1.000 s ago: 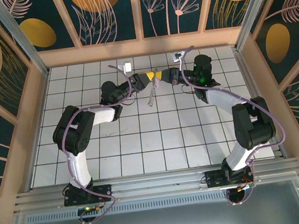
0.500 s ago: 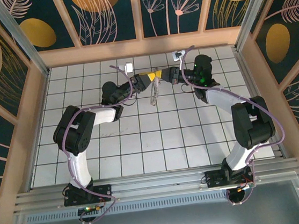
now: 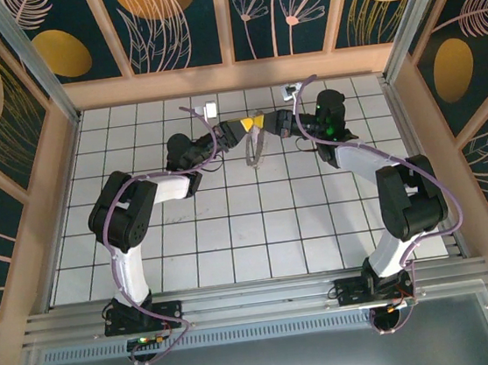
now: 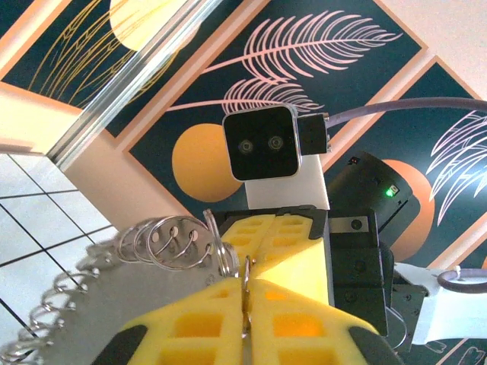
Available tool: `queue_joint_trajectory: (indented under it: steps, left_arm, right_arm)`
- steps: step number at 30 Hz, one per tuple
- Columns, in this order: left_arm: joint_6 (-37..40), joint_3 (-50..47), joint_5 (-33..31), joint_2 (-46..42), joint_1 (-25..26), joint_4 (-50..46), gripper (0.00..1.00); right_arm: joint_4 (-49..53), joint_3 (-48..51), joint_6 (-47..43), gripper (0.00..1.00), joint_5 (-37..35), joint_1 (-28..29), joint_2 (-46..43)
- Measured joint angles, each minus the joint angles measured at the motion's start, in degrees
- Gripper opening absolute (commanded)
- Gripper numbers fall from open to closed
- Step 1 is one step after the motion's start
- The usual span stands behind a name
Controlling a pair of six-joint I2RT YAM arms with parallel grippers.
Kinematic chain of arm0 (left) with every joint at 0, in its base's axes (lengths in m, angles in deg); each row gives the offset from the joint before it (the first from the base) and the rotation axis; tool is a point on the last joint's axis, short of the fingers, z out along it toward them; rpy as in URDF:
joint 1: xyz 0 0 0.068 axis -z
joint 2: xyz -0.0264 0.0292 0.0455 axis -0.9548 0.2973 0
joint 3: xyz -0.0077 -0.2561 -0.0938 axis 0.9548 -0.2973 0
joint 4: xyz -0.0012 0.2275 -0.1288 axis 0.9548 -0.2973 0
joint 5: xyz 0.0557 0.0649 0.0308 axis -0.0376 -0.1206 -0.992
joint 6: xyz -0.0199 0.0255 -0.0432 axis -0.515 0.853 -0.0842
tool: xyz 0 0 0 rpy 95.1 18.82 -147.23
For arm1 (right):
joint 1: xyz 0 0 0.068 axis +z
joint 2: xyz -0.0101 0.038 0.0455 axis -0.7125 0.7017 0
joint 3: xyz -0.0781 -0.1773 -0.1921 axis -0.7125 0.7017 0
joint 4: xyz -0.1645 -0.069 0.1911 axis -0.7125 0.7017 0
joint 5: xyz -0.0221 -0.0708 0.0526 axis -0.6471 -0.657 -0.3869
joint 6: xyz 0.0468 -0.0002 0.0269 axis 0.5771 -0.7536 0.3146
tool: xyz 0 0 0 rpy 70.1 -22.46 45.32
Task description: Put the keys on the keyring
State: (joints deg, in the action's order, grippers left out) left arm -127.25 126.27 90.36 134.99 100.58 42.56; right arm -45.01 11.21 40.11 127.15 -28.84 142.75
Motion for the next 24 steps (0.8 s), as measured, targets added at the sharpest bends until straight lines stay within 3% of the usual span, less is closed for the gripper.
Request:
queue_joint_trajectory:
  steps: [6, 10, 15, 20, 24]
  left_arm:
    - [-0.2, 0.0, 0.1, 0.0, 0.0, 0.2, 0.01]
    - [-0.2, 0.0, 0.3, 0.0, 0.0, 0.2, 0.17]
    - [-0.2, 0.0, 0.7, 0.1, 0.1, 0.5, 0.21]
    - [-0.2, 0.2, 0.9, 0.3, 0.1, 0.6, 0.14]
    - [-0.2, 0.2, 0.8, 0.3, 0.1, 1.0, 0.0]
  right_arm:
    - [-0.2, 0.0, 0.0, 0.0, 0.4, 0.0, 0.0]
    - [-0.2, 0.0, 0.0, 0.0, 0.5, 0.0, 0.0]
    - [0.2, 0.0, -0.3, 0.0, 1.1, 0.0, 0.0]
    - [0.2, 0.0, -0.4, 0.0, 1.1, 0.0, 0.0]
    - [0.2, 0.0, -0.4, 0.0, 1.0, 0.0, 0.0]
